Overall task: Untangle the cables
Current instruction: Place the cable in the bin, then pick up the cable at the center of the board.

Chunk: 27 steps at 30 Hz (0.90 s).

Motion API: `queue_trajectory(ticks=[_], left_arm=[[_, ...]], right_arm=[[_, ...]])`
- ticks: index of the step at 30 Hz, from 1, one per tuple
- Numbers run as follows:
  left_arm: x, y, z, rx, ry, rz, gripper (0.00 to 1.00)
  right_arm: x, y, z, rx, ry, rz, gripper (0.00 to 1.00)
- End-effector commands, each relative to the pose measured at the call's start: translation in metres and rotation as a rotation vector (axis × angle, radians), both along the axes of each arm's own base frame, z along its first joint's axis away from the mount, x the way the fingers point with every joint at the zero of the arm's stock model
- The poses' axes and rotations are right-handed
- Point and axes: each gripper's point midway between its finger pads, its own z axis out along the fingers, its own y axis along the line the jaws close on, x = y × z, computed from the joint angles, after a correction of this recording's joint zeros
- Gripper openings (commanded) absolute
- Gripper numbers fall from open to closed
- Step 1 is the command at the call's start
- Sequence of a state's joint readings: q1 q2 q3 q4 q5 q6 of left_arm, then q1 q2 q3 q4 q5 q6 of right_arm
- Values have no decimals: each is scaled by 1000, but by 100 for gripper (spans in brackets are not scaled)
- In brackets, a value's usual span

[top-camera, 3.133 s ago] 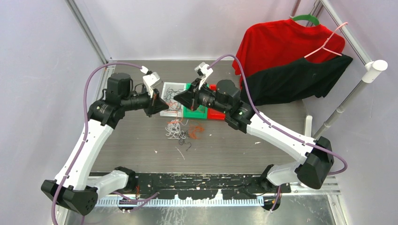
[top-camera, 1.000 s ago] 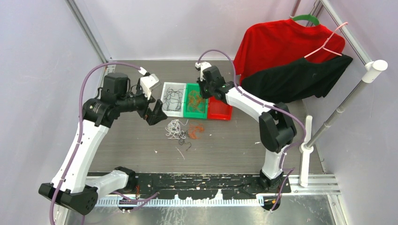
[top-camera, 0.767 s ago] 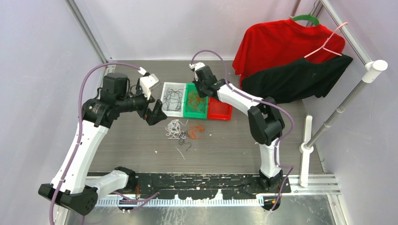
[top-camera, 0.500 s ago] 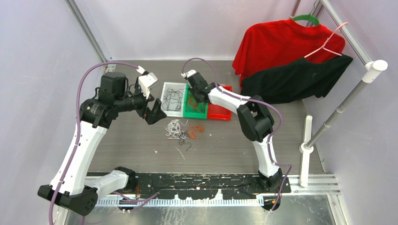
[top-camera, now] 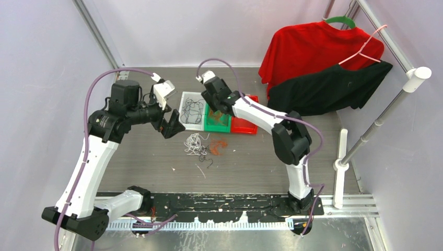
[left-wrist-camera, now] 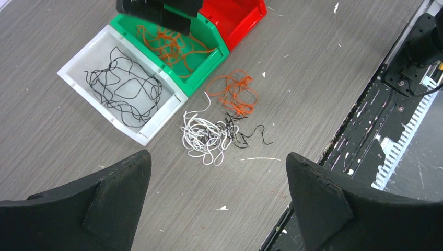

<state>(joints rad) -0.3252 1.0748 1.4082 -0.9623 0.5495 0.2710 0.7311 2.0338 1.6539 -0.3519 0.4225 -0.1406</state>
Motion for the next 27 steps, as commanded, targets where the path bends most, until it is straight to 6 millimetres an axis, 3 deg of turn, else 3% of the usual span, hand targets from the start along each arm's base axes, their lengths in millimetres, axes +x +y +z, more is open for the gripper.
queue_trajectory(ticks=[1,3,4,7,9,11,14,17,21,24,27], left_arm=[[0,4,26,-6,-86,2,100],[2,5,26,5,-94,5,100],[3,6,27,9,-100,9,100],[8,9,28,13,-99,46,100],[13,13,28,20,-96,84,100],[17,16,27,27,-95,116,99],[21,21,26,36,-88,155,100],[23,25,25,50,-70,185,100],[25,29,22,69,-54,206,99],[26,30,22,70,-38,218,100],[24,31,17,84,-23,212,100]], right_arm=[[2,-14,104,127,-203,-66,73],[-3,-26,114,131,-229,-118,86],[-8,-31,118,145,-240,-142,97],[-21,-42,134,329,-295,-217,100],[-32,-66,145,427,-339,-368,100],[-46,-72,146,490,-275,-347,100],[-78,-67,122,561,-152,-259,100],[-112,-60,94,634,-34,-260,88],[-151,-38,41,649,100,-225,74],[-165,-21,6,701,228,-221,67],[-165,-7,-14,739,271,-216,66]])
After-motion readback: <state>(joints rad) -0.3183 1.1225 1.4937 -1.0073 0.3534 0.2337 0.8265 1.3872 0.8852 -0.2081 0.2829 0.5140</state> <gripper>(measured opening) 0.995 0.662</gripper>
